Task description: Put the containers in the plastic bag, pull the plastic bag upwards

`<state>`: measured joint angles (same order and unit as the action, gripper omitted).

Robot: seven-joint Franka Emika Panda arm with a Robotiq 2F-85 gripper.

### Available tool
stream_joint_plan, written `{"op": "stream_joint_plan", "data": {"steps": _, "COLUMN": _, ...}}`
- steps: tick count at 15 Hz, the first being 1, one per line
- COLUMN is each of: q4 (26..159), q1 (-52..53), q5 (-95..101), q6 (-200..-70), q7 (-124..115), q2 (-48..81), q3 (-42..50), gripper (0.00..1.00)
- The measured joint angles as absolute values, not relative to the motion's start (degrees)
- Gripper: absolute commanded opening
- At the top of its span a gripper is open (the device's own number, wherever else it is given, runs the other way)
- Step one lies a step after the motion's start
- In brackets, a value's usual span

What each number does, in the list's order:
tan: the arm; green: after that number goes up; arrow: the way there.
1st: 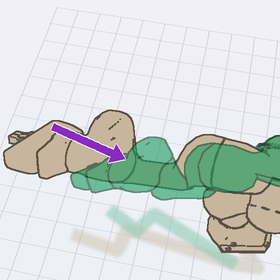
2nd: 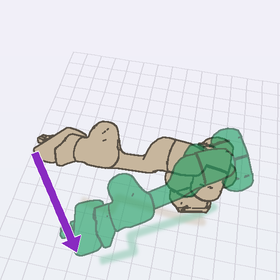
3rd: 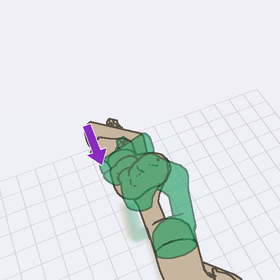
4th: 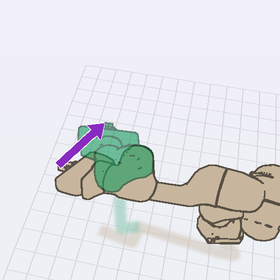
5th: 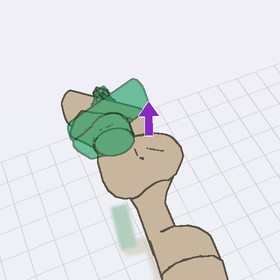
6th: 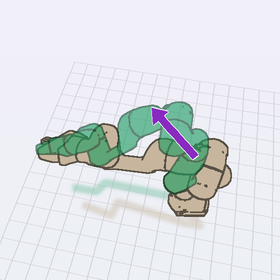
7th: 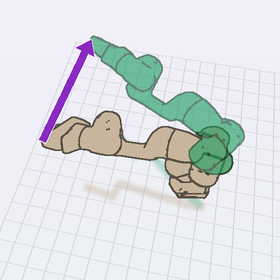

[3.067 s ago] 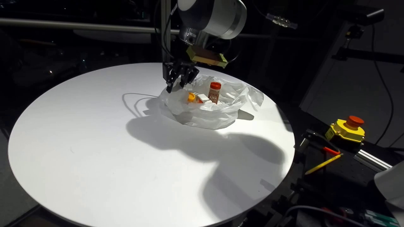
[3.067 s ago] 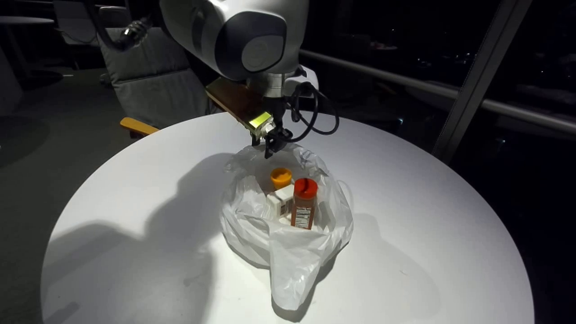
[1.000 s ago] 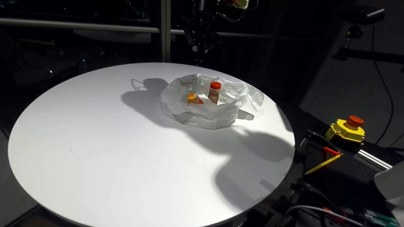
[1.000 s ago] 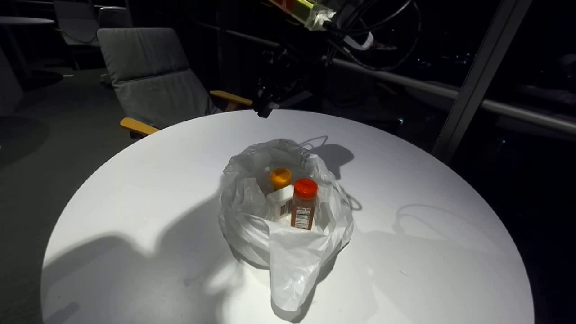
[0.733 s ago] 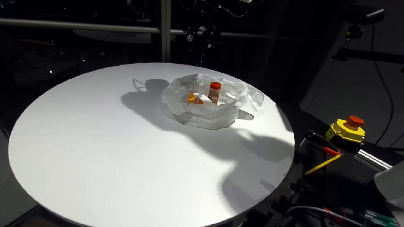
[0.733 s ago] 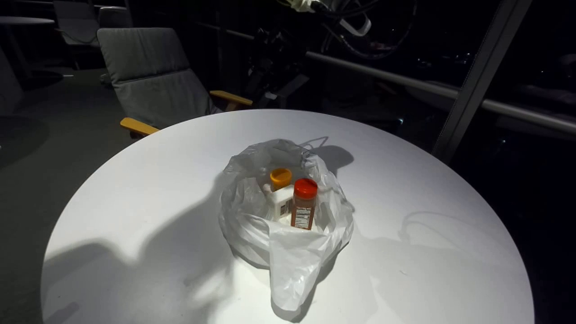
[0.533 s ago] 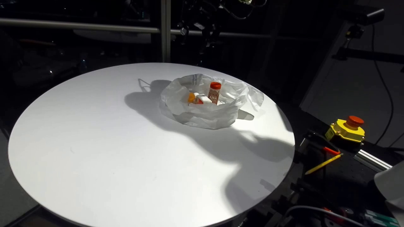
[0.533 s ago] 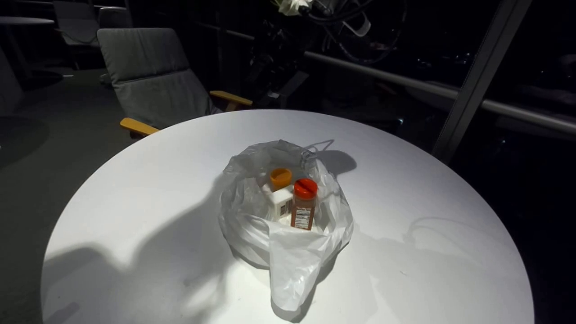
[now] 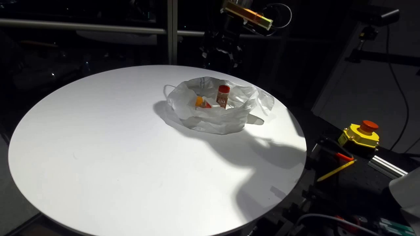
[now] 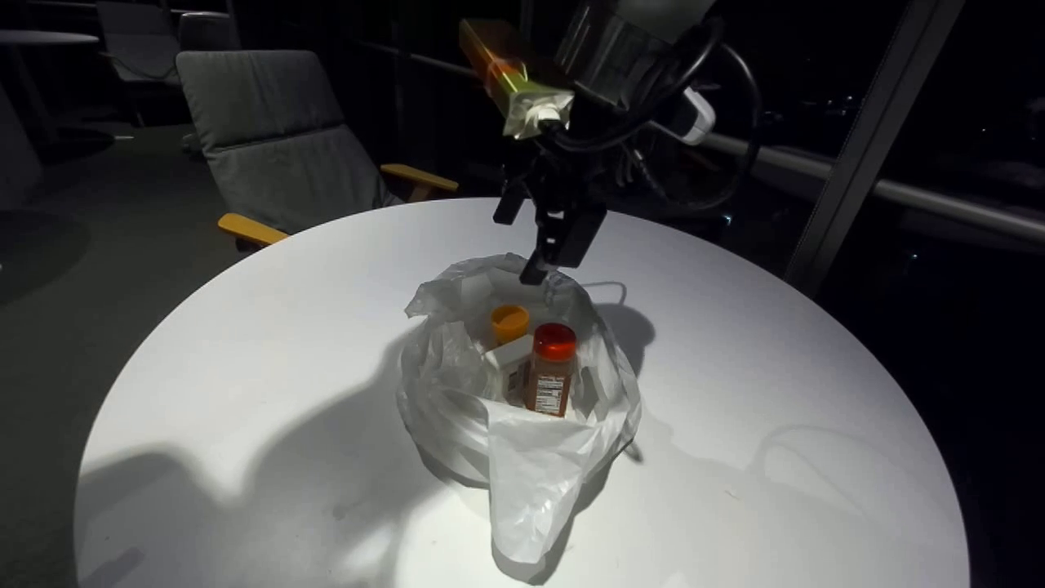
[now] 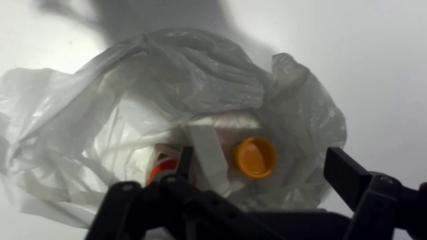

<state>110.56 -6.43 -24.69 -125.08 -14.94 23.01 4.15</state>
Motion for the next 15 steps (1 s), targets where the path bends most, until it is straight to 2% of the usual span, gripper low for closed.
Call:
{"op": "stream_joint_plan", "data": {"steps": 9, "q4": 129.13, "q1": -5.62, "q5": -19.94, "q6": -130.97, "q7": -27.1, "q2": 10.02, "q3": 8.43, "gripper": 1.0}}
{"op": "stream_joint_plan", "data": {"steps": 15, "q4": 133.42, "q1": -5.78, "q5": -29.93, "q6": -133.67, "q7": -26.61, "q2": 11.69, "q3": 8.34, "gripper": 1.0}}
